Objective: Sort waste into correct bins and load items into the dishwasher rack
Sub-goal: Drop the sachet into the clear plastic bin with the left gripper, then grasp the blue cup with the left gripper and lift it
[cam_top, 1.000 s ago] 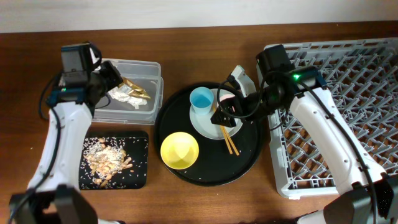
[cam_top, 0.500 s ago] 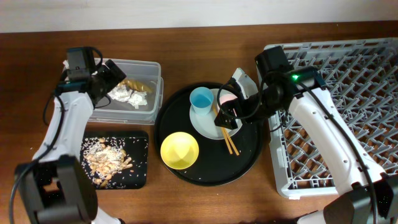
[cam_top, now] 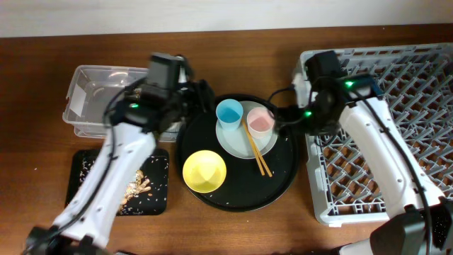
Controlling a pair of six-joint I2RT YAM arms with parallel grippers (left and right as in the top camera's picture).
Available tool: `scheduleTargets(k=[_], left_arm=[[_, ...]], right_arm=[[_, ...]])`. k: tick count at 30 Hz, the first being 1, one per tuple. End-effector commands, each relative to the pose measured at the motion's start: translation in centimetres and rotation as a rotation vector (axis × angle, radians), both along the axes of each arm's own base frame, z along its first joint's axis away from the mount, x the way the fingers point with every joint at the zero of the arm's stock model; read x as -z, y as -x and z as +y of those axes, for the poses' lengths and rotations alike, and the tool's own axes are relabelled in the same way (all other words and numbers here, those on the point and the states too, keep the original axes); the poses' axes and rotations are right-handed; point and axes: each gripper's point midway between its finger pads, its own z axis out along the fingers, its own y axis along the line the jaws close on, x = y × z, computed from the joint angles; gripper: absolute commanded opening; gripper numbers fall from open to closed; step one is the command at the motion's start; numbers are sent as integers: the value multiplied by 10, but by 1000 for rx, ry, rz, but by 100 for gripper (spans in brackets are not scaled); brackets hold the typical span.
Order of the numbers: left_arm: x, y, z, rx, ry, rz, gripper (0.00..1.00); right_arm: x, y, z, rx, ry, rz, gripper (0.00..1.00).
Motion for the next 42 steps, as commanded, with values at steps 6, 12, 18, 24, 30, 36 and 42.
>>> scheduleTargets(k=[6, 12, 18, 24, 30, 36, 42], left_arm=[[80, -18, -19, 4, -100, 113, 68], [130, -22, -22, 7, -135, 203, 65], [149, -19, -31, 24, -140, 233, 52], [151, -20, -31, 22, -139, 233, 2], [135, -27, -29, 18, -127, 200, 1], [34, -20, -21, 59, -68, 76, 0], [-83, 37, -24, 303, 169, -75, 0]], right_arm=[[24, 15, -52, 187, 140, 93, 98], [32, 16, -52, 186, 141, 97, 98], [32, 15, -52, 187, 140, 93, 98], [32, 15, -52, 181, 141, 93, 98], [32, 15, -52, 116, 149, 86, 98], [16, 19, -24, -48, -4, 54, 98], [-72, 42, 52, -422, -467, -118, 98]])
